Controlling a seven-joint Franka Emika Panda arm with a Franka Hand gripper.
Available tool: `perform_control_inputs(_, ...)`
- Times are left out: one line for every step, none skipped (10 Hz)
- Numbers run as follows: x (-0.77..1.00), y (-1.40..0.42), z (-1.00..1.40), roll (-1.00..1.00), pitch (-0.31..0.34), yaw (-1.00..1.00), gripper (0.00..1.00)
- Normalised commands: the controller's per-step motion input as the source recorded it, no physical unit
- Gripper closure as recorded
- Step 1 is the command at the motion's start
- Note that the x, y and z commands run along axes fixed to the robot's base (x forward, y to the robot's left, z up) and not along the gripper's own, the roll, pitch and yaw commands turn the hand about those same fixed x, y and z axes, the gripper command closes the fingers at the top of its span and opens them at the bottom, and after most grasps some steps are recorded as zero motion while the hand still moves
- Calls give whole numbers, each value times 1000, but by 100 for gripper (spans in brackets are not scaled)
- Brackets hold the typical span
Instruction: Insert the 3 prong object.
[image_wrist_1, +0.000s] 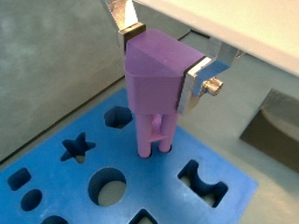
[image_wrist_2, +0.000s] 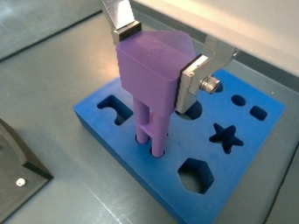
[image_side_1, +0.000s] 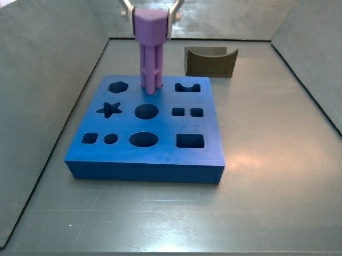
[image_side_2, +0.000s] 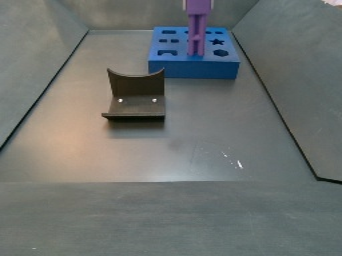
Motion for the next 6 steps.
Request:
perform_control_inputs(0, 0, -666, -71, -19, 14, 100)
perform_control_inputs(0, 0, -646, -79, -20, 0, 100)
perform_control_inputs(0, 0, -463, -16, 0, 6, 100)
perform_control_inputs(0, 0, -114, 0, 0, 0, 100)
perform_control_inputs(0, 0, 0, 0, -4, 0, 100)
perform_control_inputs(0, 0, 0, 0, 0, 0, 100)
